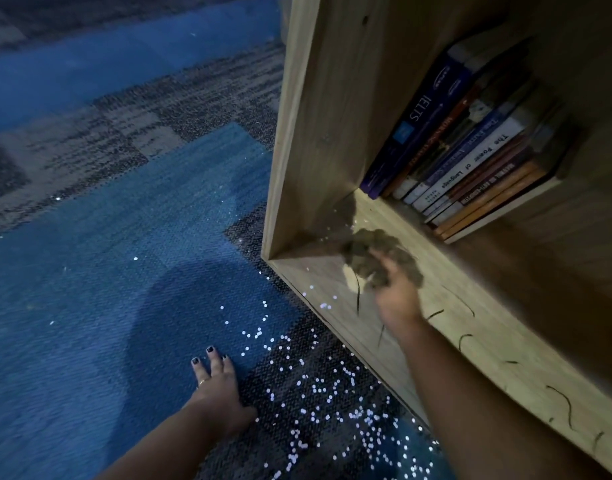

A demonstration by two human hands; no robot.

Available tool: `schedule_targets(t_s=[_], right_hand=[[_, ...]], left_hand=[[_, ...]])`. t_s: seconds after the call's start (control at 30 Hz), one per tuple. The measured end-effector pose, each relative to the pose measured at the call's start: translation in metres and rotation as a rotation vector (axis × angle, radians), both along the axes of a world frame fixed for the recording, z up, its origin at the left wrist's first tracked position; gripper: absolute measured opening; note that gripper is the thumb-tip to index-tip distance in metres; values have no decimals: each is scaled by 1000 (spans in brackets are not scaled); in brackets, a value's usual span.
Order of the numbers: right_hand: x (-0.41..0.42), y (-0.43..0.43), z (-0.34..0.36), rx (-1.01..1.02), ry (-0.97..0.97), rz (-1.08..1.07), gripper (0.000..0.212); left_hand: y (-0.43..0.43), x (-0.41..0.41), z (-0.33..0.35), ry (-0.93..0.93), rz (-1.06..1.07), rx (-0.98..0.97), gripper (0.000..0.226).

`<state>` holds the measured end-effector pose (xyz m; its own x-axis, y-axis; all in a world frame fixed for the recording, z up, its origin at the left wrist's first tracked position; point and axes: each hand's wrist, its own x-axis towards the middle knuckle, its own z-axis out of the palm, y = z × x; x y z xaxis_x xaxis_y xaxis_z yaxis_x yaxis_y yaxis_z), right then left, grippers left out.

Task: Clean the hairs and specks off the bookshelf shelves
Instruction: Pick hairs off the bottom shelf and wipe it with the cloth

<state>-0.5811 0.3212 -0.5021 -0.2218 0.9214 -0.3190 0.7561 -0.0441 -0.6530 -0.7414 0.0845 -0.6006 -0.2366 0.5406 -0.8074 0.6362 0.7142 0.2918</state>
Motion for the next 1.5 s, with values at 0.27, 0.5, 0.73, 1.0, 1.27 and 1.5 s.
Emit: schedule_targets(t_s=[0.27,0.5,0.73,1.0,1.27,1.5], right_hand=[[-29,-101,18,-120,167,83,51],[27,-120,51,-52,227,-260,63],[79,-111,49,1,206,-310,51],[67,-62,44,79,70,-244,60],[3,38,20,318,-114,-106,50],[-54,65,-4,91,-141,-44,38]], left_hand=[[4,-5,13,-1,-21,-74,114],[49,-26,98,17,259,422,55],[131,-34,186,44,672,1093,69],[147,-43,181,69,522,1118,28],[148,-41,179,134,496,1135,21],[149,-44,182,146,440,1120,19]])
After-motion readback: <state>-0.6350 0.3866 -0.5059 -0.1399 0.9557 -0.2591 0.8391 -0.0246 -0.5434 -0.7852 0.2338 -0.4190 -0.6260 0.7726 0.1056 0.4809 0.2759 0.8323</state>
